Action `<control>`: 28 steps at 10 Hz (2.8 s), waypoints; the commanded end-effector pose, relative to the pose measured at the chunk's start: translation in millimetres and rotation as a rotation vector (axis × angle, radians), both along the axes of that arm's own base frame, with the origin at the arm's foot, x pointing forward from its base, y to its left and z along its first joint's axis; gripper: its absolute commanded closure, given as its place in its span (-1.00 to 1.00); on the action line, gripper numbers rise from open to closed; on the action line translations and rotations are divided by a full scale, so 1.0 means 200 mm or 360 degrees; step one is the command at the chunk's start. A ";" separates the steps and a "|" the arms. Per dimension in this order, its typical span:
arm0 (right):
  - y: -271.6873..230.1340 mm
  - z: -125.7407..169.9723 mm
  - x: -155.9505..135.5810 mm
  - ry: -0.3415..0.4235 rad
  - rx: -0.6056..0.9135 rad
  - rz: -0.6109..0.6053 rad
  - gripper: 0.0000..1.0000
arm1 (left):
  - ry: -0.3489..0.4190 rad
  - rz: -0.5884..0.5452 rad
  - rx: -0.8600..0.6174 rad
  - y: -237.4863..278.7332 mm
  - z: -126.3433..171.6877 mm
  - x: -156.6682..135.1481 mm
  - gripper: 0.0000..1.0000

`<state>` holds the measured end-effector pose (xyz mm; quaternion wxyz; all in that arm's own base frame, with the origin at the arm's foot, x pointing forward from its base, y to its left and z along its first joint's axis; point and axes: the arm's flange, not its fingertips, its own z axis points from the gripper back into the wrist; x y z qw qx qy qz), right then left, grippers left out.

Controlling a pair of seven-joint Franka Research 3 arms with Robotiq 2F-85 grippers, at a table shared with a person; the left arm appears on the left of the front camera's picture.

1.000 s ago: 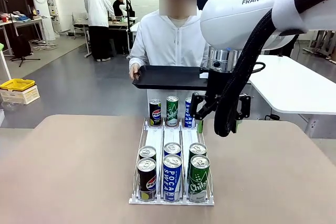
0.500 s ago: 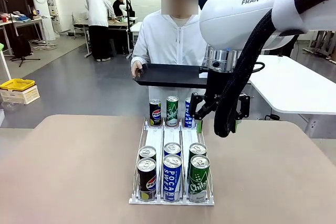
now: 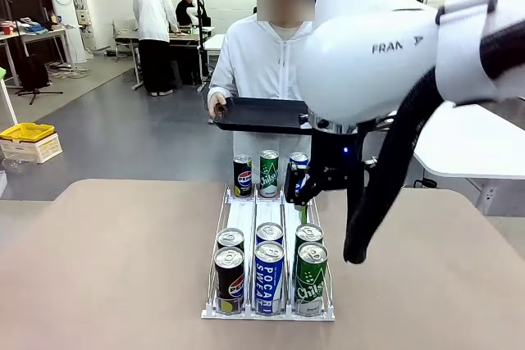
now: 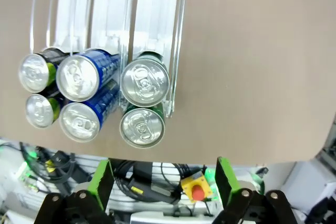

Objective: Retrieve and hand over the desired beverage to the person.
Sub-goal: Pick up a can of the same type that the person held from the Automatic Can Dispenser.

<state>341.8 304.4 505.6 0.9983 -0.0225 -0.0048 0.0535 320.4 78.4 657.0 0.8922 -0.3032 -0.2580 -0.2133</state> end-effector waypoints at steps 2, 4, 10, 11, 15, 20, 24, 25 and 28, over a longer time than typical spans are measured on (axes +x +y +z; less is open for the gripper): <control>-0.05 -0.12 -0.11 -0.0069 0.0136 -0.0176 -1.00 | -0.0023 -0.0034 -0.0020 0.01 0.00 0.00 -1.00; -0.03 -0.20 -0.17 -0.0075 0.0213 -0.0263 -1.00 | -0.0023 -0.0034 -0.0020 0.01 0.00 0.00 -1.00; -0.05 -0.17 -0.12 -0.0037 0.0186 -0.0264 -1.00 | -0.0023 -0.0034 -0.0020 0.01 0.00 0.00 -1.00; -0.04 -0.18 -0.13 -0.0018 0.0217 -0.0319 -1.00 | -0.0023 -0.0034 -0.0020 0.01 0.00 0.00 -1.00; -0.02 -0.32 -0.08 -0.0031 0.0190 -0.0095 -1.00 | -0.0023 -0.0034 -0.0020 0.01 0.00 0.00 -1.00; 0.01 -0.42 -0.04 -0.0036 0.0199 -0.0098 -1.00 | -0.0023 -0.0034 -0.0020 0.01 0.00 0.00 -1.00; 0.00 -0.44 -0.04 -0.0001 0.0174 -0.0102 -1.00 | -0.0023 -0.0034 -0.0020 0.01 0.00 0.00 -1.00; 0.00 -0.44 -0.04 -0.0006 0.0162 -0.0115 -1.00 | -0.0023 -0.0034 -0.0020 0.01 0.00 0.00 -1.00; -0.03 -0.43 -0.05 -0.0055 0.0126 -0.0176 -1.00 | -0.0023 -0.0034 -0.0020 0.01 0.00 0.00 -1.00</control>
